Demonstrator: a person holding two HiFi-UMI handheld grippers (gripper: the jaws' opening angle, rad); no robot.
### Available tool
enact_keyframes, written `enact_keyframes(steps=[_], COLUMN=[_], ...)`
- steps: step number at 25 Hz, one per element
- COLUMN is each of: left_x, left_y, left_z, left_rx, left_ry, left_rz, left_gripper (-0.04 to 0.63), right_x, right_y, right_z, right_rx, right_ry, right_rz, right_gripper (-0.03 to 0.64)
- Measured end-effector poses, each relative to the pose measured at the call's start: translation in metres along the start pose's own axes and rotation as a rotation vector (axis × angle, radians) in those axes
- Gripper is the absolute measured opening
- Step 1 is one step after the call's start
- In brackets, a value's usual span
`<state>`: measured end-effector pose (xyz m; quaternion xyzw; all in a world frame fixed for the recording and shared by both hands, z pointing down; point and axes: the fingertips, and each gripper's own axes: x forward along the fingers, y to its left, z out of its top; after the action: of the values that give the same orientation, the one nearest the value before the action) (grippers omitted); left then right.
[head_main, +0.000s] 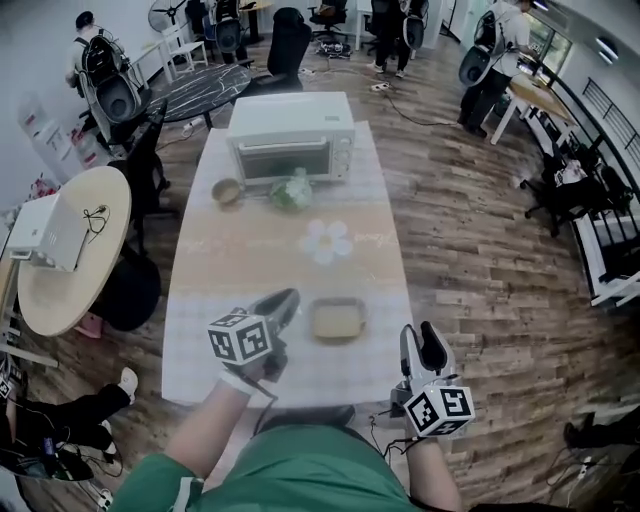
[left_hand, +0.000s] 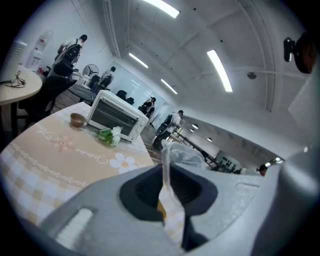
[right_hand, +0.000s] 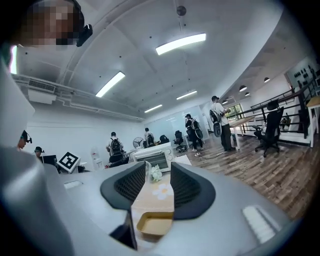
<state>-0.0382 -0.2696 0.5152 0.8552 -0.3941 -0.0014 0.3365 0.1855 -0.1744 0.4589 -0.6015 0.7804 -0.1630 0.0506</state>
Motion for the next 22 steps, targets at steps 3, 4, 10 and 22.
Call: enact_keyframes(steps=[3,4,10,22], left_x=[-0.007,-0.009,-0.02,-0.049], left_y=[-0.011,-0.015,-0.045,-0.09], left_z=[0.01,0.014,0.043,0.085], left_rx=[0.012,0.018,0.071,0.177], left_ry=[-0.029,-0.039,-0.113,-0.221], left_rz=[-0.019,-0.026,-0.08,-0.148], left_gripper=[0.041,0.041,0.041,0.04], right_x=[-0.004,-0.005,-0.013,-0.038], right_y=[0.006,0.008,0.018,0.036], right_z=[0.009,0.013,0.043,0.098], right_rx=[-0.013,-0.018,-0.073,-0.203], right_ry=[-0.019,-0.027,-0.101,-0.242], right_rz=[0.004,0.005,0.014,0.017], right_gripper=[0.158,0.157,0.154,0.15])
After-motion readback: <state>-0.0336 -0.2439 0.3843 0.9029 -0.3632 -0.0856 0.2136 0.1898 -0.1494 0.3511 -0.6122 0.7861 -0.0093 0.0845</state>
